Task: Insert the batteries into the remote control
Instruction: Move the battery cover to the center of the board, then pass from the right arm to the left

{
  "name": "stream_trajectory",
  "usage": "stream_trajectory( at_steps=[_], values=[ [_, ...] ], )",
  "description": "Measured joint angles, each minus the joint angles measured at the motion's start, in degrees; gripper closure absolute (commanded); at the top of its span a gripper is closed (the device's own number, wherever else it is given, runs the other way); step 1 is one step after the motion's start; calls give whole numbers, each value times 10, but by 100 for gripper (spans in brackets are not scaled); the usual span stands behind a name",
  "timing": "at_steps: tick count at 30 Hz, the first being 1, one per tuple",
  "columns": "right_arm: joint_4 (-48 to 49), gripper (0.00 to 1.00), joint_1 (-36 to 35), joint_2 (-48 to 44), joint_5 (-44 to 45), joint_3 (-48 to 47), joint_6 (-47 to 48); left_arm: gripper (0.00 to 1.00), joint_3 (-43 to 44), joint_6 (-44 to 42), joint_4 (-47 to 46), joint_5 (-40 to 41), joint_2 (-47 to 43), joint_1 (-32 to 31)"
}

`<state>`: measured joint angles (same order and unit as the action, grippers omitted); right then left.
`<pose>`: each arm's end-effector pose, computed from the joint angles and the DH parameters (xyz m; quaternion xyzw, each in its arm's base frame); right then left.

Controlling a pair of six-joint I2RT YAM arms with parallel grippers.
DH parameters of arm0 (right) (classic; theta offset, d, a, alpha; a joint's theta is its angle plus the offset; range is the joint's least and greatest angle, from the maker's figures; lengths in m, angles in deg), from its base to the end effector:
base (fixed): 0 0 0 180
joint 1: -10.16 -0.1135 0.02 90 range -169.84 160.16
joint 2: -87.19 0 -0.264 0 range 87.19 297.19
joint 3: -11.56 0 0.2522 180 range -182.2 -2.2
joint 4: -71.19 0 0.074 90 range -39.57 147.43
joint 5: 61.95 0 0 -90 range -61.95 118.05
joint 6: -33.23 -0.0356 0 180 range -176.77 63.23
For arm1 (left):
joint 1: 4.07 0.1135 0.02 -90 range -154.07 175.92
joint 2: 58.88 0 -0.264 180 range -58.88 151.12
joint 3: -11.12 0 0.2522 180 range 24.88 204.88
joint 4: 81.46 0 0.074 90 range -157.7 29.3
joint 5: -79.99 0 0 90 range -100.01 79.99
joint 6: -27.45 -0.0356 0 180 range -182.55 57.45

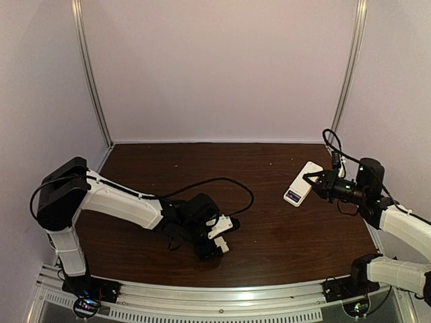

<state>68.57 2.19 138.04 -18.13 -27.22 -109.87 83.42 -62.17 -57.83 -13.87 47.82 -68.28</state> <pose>0.1899 0.0525 0.2405 0.0582 0.7645 0.5529 0.3263 0.1553 -0.3269 0.1310 0.5158 0.8106 -0.1744 0.2154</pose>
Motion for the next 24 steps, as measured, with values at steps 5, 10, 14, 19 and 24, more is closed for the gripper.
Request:
stream_trajectory(
  at_steps=[5,10,14,19,24],
  values=[
    [25,100,-33,6,29,7,-16,3,-11,0,16,16,-40,1],
    [54,97,-90,13,79,11,-34,3,6,31,-31,77,-108,-17],
    [74,96,-137,22,122,13,-51,3,79,58,-78,130,-93,-54],
    [86,96,-183,23,179,14,-63,2,177,92,-118,176,-32,-94],
    [99,95,-210,26,215,14,-71,3,227,125,-123,203,15,-100]
  ],
)
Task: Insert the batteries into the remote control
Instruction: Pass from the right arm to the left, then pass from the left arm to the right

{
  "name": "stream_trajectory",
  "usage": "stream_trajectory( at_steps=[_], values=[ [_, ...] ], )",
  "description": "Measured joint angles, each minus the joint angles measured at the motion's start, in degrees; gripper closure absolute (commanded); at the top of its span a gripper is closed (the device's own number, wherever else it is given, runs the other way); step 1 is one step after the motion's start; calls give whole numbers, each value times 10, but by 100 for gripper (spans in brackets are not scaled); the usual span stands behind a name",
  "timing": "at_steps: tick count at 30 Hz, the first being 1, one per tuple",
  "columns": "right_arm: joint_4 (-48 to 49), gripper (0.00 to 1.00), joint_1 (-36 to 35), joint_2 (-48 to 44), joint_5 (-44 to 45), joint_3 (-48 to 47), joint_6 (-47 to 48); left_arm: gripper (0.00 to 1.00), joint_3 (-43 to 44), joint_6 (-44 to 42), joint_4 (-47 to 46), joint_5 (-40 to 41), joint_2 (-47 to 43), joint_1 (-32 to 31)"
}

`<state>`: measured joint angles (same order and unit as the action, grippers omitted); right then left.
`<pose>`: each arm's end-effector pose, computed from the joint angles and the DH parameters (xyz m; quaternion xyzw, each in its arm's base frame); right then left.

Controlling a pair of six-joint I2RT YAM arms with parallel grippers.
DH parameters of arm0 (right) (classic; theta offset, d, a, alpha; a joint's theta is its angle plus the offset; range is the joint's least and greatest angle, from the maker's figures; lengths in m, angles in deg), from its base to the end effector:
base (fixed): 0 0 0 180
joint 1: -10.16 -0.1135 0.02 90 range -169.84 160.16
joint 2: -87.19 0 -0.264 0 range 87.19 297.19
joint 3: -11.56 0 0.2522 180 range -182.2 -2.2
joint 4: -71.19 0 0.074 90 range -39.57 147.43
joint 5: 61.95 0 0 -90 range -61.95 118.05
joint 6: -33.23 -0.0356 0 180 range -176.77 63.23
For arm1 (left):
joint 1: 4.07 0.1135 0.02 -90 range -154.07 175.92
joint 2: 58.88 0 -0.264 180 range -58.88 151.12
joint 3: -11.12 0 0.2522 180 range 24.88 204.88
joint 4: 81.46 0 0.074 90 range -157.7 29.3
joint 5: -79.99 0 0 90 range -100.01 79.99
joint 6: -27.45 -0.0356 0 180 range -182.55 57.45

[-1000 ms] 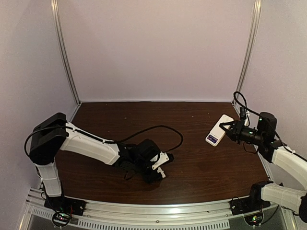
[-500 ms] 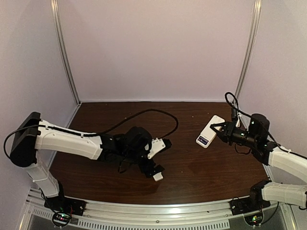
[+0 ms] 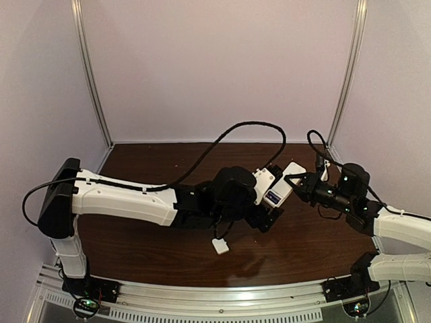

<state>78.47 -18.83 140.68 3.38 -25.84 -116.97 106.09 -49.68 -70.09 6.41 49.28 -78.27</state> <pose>0.1768 0.1149 0.2395 0.0657 0.7518 0.5618 0.3388 0.1312 -0.4266 0.2619 0.3583 0.7556 -0.2814 0.4706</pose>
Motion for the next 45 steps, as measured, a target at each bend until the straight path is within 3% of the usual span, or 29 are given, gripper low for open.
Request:
stream_trajectory(
  at_steps=[7,12,20,26,30,33,39,41,45],
  values=[
    [7,93,-29,6,28,0,-2,3,54,11,16,35,42,1],
    [15,93,-42,10,39,0,-3,15,78,14,33,43,53,3],
    [21,93,-63,10,54,0,-6,28,86,45,38,-11,60,33],
    [24,92,-73,13,59,0,-7,23,94,47,42,-38,67,40],
    [24,89,-78,14,66,0,-6,32,108,47,54,-49,76,45],
    [24,74,-80,16,68,-2,-6,47,112,49,62,-56,77,45],
    [-1,43,-83,12,65,-14,9,62,106,30,74,-63,76,54],
    [-25,38,-83,4,63,-23,21,64,83,15,72,-69,65,61],
    [-64,40,-83,-16,45,-29,34,65,13,-28,69,-93,19,72]
  ],
)
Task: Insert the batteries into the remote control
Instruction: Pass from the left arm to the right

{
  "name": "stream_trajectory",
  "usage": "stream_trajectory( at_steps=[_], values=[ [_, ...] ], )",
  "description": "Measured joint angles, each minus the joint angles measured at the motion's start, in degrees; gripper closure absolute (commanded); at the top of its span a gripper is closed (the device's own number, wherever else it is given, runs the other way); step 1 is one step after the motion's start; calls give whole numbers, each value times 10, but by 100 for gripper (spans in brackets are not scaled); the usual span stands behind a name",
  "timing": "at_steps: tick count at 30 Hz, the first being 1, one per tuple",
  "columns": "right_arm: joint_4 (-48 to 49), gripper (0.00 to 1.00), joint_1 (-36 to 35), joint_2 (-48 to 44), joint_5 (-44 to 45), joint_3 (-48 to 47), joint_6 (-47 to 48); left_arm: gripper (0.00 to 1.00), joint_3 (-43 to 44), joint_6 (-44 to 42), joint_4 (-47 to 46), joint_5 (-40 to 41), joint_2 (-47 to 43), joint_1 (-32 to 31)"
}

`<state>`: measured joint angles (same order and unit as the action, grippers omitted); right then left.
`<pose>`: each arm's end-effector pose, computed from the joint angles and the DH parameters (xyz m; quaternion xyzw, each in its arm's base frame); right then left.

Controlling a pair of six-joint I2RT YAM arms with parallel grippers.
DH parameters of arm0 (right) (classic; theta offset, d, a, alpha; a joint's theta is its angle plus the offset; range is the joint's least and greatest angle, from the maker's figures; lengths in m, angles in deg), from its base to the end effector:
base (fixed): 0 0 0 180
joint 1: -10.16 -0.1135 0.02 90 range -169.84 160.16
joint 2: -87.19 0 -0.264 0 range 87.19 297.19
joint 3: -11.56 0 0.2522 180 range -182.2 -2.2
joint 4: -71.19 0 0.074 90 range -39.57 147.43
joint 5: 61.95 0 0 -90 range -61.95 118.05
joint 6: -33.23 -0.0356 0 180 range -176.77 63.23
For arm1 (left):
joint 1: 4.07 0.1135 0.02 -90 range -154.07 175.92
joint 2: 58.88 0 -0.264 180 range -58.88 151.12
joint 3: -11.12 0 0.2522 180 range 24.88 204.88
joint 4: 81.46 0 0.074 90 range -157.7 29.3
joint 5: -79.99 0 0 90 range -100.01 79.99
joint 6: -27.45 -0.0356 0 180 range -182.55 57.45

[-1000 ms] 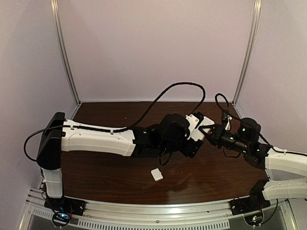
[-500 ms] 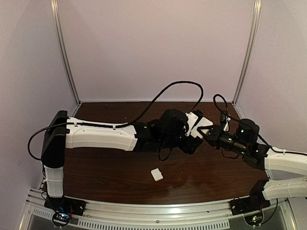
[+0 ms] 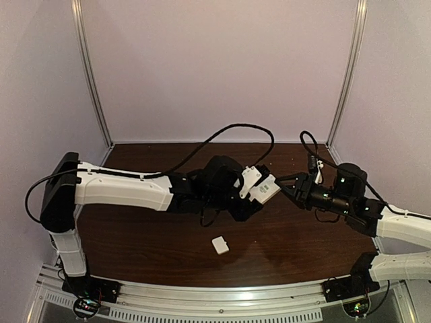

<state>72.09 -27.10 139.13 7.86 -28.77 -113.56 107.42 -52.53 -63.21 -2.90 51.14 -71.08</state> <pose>0.1596 0.1368 0.2506 0.0184 0.7661 0.5516 0.3294 0.1791 -0.4108 0.2438 0.3900 0.7814 -0.2590 0.4126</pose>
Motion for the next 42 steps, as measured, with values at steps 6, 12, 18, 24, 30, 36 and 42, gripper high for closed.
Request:
stream_trajectory(
  at_steps=[6,12,18,24,30,36,42],
  values=[
    [-12,44,3,3,-86,-2,9,68,-89,-97,6,-58,-73,5],
    [-33,47,3,16,-194,-11,20,68,-128,-197,21,-114,-117,5],
    [-50,52,3,34,-274,-21,30,69,-132,-279,35,-148,-131,-5],
    [-55,58,-2,56,-309,-21,35,70,-123,-313,59,-160,-129,-21],
    [-51,62,-13,67,-323,-21,35,70,-101,-322,69,-160,-117,-26],
    [-32,65,-24,76,-333,-14,25,70,-97,-327,72,-156,-110,-27],
    [-24,75,-26,79,-341,-4,20,70,-92,-330,72,-145,-104,-28]
  ],
)
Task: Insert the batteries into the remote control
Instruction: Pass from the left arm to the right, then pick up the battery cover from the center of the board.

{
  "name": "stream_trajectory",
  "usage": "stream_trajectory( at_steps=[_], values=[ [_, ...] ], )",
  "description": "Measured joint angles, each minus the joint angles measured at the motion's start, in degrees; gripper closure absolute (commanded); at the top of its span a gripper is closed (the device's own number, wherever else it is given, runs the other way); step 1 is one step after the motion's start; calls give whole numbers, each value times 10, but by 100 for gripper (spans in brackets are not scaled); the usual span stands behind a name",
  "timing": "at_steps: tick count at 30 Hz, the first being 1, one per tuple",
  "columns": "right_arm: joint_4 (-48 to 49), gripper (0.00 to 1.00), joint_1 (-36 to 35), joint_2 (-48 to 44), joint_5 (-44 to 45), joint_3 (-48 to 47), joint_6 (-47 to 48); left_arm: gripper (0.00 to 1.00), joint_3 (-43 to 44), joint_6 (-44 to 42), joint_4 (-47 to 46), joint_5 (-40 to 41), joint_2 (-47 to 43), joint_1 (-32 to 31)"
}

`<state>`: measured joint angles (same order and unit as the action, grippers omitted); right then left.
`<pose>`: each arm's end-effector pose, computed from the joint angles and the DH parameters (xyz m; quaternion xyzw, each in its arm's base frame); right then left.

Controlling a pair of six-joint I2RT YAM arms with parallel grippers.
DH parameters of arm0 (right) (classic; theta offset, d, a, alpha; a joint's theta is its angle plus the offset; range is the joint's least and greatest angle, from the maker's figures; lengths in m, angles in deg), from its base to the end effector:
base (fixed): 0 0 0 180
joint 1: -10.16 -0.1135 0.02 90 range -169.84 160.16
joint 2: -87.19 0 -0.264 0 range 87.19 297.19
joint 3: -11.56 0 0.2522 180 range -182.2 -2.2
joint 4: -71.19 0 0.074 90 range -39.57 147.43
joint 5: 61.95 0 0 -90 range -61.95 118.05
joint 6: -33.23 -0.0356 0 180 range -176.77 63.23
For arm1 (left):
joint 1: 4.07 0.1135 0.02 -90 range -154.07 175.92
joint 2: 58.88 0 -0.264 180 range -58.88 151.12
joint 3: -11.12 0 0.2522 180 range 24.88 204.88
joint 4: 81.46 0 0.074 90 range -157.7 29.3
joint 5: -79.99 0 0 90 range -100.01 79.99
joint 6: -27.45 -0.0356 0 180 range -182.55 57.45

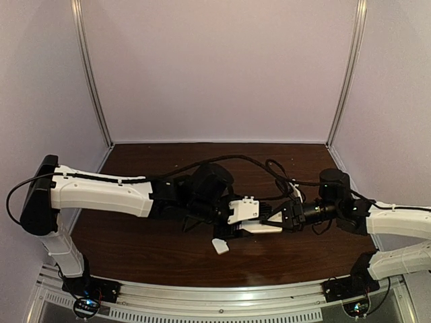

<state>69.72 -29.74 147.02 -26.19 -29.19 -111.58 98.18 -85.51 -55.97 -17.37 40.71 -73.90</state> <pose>0.1460 0.1597 0.2260 -0.1626 0.7590 0.6268 0.0679 0.1324 -0.3736 0.2518 0.6689 0.5983 -0.2269 0.3783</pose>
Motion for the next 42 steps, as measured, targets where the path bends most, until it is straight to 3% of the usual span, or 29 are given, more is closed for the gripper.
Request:
stream_trajectory(
  at_steps=[3,8,12,13,23,32,42],
  values=[
    [3,87,0,1,0,7,-9,64,2,-2,1,5,1,0],
    [11,99,-1,6,1,11,-7,30,3,2,9,13,1,-2],
    [13,100,-1,5,0,13,-10,5,-1,17,3,33,-3,-4],
    [12,100,0,3,0,14,-11,3,-6,22,1,37,-8,-4],
    [-36,100,59,-54,3,19,20,3,-152,172,-14,103,-131,-4],
    [-105,100,110,-73,-1,22,69,7,-226,297,-14,148,-86,-4],
    [-129,100,122,-73,-14,23,89,17,-226,325,-59,142,-3,0]
  ],
)
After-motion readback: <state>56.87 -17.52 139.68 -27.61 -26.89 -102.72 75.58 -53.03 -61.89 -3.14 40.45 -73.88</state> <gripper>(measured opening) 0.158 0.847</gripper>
